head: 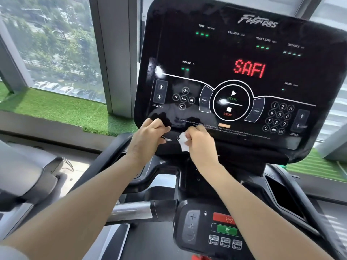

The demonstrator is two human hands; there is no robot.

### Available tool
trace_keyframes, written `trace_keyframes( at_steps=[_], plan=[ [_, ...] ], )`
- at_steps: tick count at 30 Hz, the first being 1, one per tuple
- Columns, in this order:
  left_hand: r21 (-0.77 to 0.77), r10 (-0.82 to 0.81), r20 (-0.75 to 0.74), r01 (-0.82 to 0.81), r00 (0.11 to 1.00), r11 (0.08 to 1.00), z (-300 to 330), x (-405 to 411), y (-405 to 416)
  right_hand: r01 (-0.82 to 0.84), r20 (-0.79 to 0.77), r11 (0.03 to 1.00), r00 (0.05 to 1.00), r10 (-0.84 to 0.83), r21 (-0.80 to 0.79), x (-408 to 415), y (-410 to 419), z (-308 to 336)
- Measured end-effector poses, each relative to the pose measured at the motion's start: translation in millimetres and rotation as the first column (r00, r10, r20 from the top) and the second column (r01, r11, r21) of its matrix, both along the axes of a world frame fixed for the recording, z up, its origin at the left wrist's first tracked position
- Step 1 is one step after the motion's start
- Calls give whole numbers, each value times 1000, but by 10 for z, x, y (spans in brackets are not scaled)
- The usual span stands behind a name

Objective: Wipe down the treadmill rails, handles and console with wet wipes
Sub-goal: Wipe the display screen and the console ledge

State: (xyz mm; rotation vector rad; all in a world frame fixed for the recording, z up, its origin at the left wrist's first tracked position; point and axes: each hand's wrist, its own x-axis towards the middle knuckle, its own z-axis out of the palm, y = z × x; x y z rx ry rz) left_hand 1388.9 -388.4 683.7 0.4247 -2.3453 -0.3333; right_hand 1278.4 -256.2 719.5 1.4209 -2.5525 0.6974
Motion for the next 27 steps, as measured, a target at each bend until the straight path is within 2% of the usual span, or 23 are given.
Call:
trace_keyframes(
  at_steps=[3,8,14,16,19,22,27],
  plan=[
    [-4,2,7,-2,1000,1000,27,10,17,-10,8,1000,1000,10,-13,13,-23,35],
    [24,27,-5,-27,1000,999,19,1,31,100,-31,995,994,-100,-4,-274,360,1],
    [10,38,16,-38,999,999,49,3,54,-3,-73,1000,997,3,0,-10,-40,-63],
    [8,42,21,-42,999,999,59,13,57,-3,-63,1000,998,3,2,14,-91,-59],
    [25,28,21,-29,999,999,59,14,60,5,-137,998,991,3,60,-113,107,-85],
    [38,28,1,-28,1000,999,44,21,57,39,-118,998,993,-32,55,-207,242,-85],
    [44,29,20,-30,999,999,62,16,53,-25,-119,999,992,30,43,-7,-97,-99]
  ],
)
